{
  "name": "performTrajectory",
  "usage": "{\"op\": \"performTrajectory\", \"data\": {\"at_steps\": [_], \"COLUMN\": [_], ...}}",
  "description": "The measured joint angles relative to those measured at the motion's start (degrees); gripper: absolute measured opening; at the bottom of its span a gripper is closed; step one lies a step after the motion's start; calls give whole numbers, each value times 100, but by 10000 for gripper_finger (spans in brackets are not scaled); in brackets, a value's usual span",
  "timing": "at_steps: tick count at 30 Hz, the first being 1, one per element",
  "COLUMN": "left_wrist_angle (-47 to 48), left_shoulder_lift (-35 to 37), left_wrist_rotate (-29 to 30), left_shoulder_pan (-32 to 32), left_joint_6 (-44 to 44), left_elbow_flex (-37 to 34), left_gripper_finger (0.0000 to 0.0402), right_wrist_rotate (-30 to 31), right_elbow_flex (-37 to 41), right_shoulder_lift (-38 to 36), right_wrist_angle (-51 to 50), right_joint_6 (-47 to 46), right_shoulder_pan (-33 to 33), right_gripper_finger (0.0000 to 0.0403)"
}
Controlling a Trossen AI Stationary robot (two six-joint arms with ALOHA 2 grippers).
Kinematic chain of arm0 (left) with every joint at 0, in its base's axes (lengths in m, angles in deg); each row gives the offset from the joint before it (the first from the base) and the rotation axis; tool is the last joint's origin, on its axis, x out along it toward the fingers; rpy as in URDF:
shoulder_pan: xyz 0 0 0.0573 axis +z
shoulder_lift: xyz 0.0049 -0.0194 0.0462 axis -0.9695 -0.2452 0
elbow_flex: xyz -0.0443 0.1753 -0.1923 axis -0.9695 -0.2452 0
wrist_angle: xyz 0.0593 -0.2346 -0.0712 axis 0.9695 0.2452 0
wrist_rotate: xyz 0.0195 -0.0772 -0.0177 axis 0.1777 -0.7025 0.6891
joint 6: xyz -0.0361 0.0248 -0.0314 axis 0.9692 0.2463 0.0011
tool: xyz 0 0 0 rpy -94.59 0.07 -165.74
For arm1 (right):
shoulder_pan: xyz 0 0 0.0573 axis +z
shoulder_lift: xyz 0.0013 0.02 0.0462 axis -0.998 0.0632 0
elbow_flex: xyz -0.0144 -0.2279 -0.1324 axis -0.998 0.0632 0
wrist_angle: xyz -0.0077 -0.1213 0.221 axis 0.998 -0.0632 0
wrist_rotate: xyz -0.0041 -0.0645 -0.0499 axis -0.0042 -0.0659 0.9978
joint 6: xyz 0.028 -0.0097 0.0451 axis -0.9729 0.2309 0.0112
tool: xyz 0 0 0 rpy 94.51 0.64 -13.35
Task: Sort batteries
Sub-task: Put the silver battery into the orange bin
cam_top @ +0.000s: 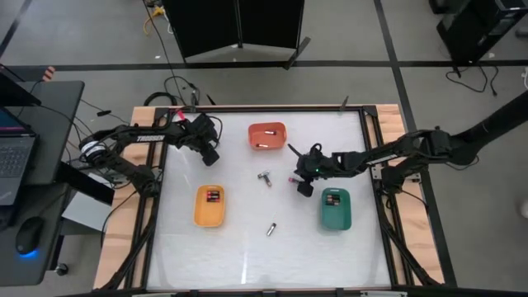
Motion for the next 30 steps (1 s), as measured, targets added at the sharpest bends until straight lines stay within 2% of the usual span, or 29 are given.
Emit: {"op": "performTrajectory", "data": {"at_steps": [8, 13, 17, 23, 30], "left_wrist_angle": [111, 114, 62, -99, 1], "left_shoulder_lift": [518, 502, 388, -117, -1253], "left_wrist_rotate": [25, -4, -231, -782, -867], "left_shoulder_pan": [-287, -400, -436, -630, -972], "left_joint_6": [195, 45, -116, -399, -913], "left_elbow_flex": [385, 956, 1436, 2086, 3025], "left_gripper_finger": [46, 46, 46, 46, 46], "right_wrist_rotate": [58, 74, 65, -7, -7], "right_elbow_flex": [-1, -17, -6, 4, 4], "right_shoulder_lift": [324, 558, 464, 385, 381], "right_wrist_angle": [-185, -118, -132, -164, -163], "right_joint_6": [82, 97, 97, 115, 117], "right_shoulder_pan": [-297, -370, -314, -291, -288], "right_gripper_finger": [13, 13, 13, 13, 13]}}
